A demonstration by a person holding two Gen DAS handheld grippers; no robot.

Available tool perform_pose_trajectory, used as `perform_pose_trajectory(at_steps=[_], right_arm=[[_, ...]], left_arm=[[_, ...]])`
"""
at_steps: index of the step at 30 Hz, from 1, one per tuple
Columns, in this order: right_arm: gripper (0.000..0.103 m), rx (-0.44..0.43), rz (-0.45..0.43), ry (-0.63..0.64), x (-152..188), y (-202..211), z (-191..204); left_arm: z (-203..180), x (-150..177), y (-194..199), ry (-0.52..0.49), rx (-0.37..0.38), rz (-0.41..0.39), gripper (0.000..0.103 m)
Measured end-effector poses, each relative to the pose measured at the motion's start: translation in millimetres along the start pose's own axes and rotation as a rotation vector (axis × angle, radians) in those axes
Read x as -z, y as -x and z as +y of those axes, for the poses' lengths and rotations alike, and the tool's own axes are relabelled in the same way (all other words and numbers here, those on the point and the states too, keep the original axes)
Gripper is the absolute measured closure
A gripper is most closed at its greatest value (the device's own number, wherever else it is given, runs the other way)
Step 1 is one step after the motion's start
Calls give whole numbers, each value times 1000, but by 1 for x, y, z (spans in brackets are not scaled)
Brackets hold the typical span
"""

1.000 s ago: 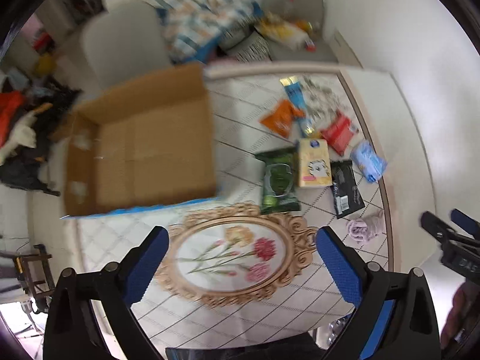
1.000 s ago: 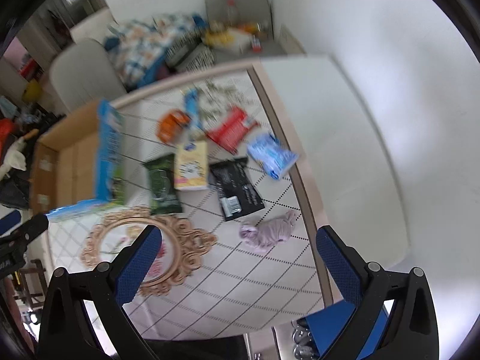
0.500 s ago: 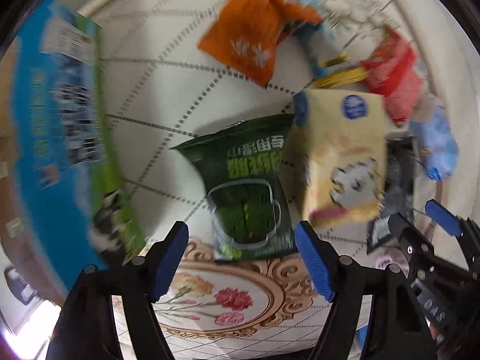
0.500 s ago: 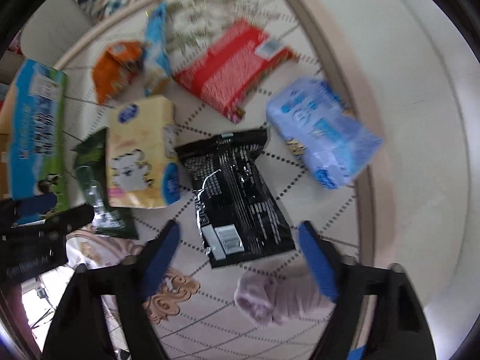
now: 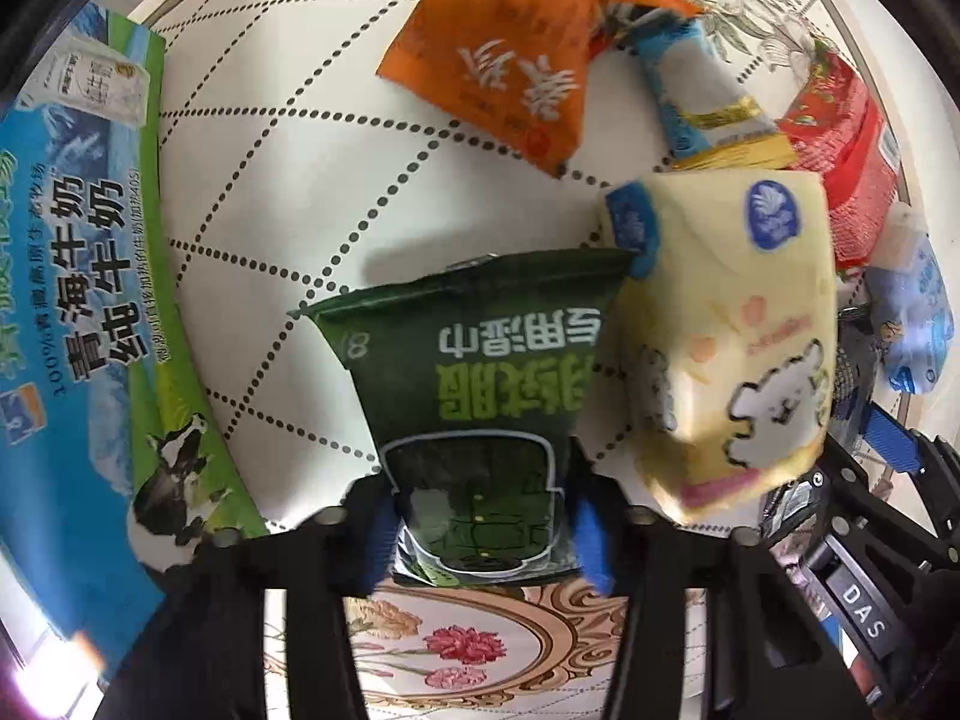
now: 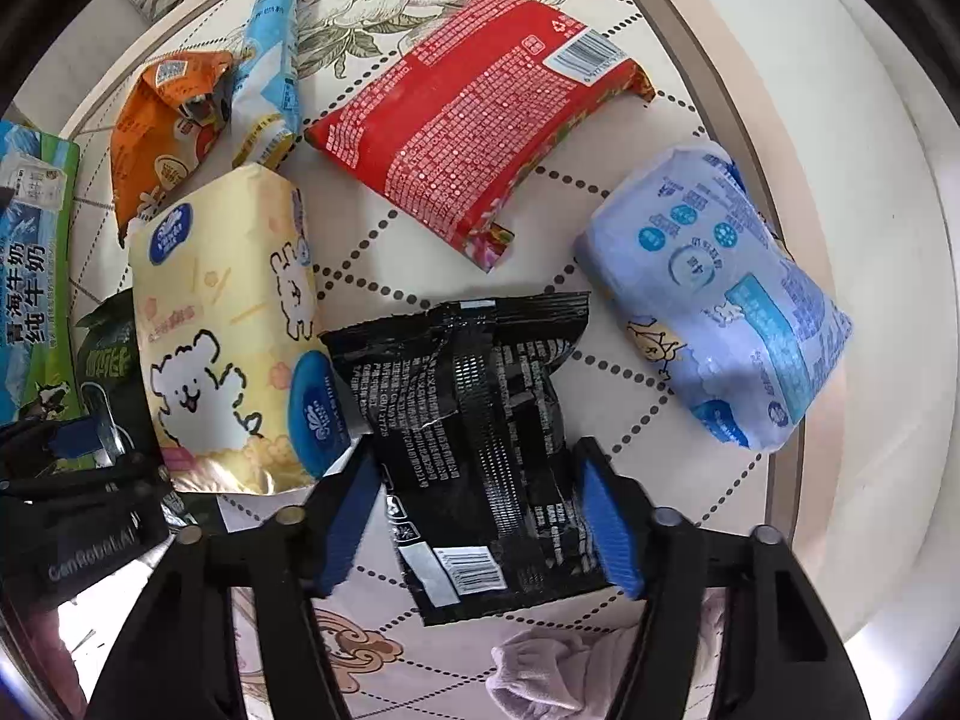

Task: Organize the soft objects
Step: 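Grasp the green wet-wipe pack with the left tool while the right tool grasps the black snack bag, then carry both packs into the cardboard box and open both tools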

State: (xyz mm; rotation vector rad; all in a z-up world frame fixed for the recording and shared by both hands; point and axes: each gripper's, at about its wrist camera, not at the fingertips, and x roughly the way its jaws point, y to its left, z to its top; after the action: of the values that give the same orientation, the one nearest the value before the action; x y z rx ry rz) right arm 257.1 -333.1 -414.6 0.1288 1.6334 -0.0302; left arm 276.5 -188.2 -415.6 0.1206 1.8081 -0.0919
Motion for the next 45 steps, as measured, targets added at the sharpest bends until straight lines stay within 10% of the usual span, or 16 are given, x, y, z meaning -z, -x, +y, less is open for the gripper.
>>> perform_pose_trajectory(at_steps=[13,22,35,45], right_arm=[[51,-77,-47,-80,29,56,-18],[51,-192,-135,-7,62,150,16],[51,-300,-213,208,35,224,229],[51,-272,-142,187,-31,156,336]], left_arm=[[-8,57,64,-13,26,-155,71],[54,97,163,49,111,-328,71],[224,64,214,174,86,-420,71],[308,-8,140,190,166,-268,71]])
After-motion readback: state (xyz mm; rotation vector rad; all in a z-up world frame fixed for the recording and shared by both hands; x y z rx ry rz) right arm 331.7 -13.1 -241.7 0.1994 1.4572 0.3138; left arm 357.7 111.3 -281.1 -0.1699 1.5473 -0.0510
